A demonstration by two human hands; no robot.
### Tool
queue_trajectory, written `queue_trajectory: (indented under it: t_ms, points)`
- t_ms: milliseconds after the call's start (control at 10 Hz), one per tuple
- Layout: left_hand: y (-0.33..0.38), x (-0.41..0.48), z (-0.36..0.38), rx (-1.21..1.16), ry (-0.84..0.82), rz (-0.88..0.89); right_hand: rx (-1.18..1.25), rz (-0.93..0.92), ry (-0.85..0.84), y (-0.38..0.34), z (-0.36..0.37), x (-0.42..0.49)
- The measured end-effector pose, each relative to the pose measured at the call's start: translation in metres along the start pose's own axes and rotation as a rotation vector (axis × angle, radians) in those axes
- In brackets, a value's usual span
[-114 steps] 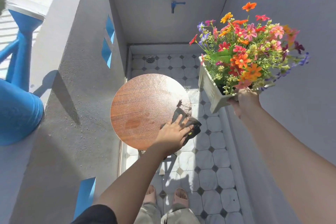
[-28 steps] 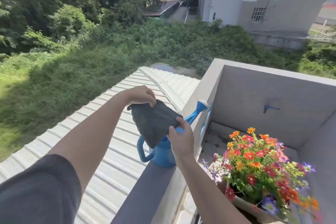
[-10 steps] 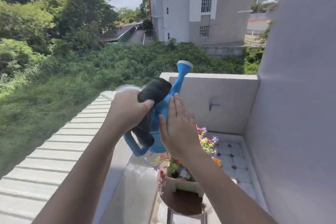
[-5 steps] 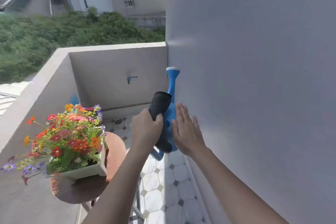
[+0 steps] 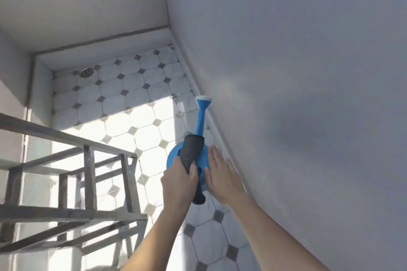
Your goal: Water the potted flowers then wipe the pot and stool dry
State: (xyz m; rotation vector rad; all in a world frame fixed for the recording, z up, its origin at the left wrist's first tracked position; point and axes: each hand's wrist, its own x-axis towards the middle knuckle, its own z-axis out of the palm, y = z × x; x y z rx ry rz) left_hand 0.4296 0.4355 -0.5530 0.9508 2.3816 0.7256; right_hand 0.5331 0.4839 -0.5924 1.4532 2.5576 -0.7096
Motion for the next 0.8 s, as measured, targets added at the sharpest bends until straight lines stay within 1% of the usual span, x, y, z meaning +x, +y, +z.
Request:
queue_trajectory:
  t_ms: [100,200,400,600,700,800]
  points:
    - [-0.046,0.016,0.056,0.025,-0.036,-0.016,-0.035,0.017,-0.031,0.027,0.070,0.025]
    - [-0.104,0.032,0.115,0.068,-0.065,-0.021,-0.078,0.028,-0.121,0.051,0.146,0.048]
    - [-0.150,0.051,0.169,0.091,-0.098,-0.013,-0.099,0.044,-0.146,0.074,0.206,0.072]
    - [-0.165,0.053,0.188,0.104,-0.112,-0.013,-0.078,0.064,-0.162,0.078,0.223,0.077]
    - [-0.161,0.054,0.184,0.157,-0.146,-0.006,-0.092,0.082,-0.165,0.078,0.216,0.075]
    - [-0.148,0.045,0.145,0.266,-0.156,-0.043,-0.074,0.110,-0.150,0.066,0.178,0.053]
